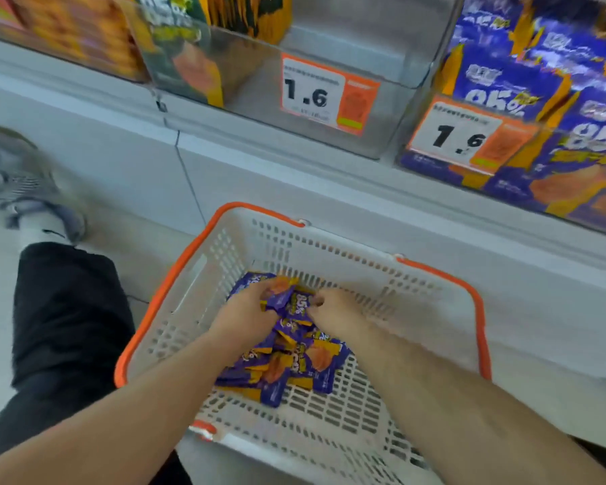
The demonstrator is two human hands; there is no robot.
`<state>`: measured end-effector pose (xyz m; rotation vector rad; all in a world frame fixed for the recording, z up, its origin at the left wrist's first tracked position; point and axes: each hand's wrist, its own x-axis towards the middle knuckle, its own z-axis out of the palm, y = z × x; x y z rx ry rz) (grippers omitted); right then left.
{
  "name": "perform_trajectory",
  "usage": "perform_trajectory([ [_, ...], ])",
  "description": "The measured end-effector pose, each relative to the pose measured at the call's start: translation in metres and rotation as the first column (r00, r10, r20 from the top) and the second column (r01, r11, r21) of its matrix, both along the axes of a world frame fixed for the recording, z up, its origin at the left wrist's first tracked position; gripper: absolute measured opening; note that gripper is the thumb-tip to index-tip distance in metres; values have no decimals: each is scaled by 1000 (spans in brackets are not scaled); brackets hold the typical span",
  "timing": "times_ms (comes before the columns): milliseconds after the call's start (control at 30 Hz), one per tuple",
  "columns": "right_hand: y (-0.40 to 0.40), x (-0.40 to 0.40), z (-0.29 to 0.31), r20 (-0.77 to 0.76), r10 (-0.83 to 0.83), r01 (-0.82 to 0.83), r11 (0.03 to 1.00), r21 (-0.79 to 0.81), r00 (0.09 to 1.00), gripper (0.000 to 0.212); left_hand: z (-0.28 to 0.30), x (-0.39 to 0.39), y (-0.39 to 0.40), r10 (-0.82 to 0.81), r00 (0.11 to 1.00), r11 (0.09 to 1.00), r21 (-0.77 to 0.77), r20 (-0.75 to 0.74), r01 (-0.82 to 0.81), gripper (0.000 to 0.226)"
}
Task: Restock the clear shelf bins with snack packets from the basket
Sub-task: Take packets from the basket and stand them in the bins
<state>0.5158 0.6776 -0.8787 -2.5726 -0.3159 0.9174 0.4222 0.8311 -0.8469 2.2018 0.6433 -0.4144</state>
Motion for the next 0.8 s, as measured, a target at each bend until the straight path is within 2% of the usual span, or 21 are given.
perform_trajectory([
  [67, 6, -16, -33, -232, -175, 180, 984, 1, 957, 18, -9, -3, 14, 94, 995, 994, -48, -28, -95, 58],
  [167, 15, -38, -64, -502, -370, 401, 915, -49, 782, 17, -22, -5, 28, 210, 975, 972, -95, -70, -216, 53],
  [233, 22, -47, -77, -644, -504, 590, 801, -99, 576, 12, -31, -6, 33, 278, 955, 949, -123, -99, -289, 51],
  [267, 27, -50, -86, -687, -549, 671, 732, -119, 477, 18, -36, -7, 33, 307, 945, 936, -143, -113, -321, 49],
  [333, 32, -52, -97, -710, -612, 795, 594, -122, 349, 24, -41, -8, 32, 349, 928, 914, -171, -128, -367, 43],
  [367, 32, -53, -103, -697, -645, 838, 533, -116, 314, 28, -42, -8, 32, 364, 922, 905, -184, -133, -384, 41],
  [400, 31, -53, -105, -680, -669, 864, 492, -105, 299, 30, -44, -8, 31, 373, 917, 899, -192, -139, -395, 39],
  [467, 27, -52, -107, -654, -698, 898, 436, -61, 294, 21, -46, -6, 29, 383, 911, 889, -205, -153, -408, 37],
  [600, 15, -48, -96, -602, -732, 909, 417, -24, 320, 4, -48, -2, 19, 425, 876, 820, -312, -228, -479, 25],
  [667, 4, -46, -82, -581, -741, 901, 433, -32, 336, 8, -47, 0, 9, 468, 828, 742, -373, -309, -558, 11],
  [733, -13, -44, -68, -583, -714, 869, 495, -27, 389, 6, -47, 0, -4, 534, 743, 625, -404, -403, -668, 3],
  [800, -32, -40, -52, -556, -706, 855, 518, 16, 438, 10, -41, 3, -24, 556, 643, 475, -434, -527, -766, 18],
])
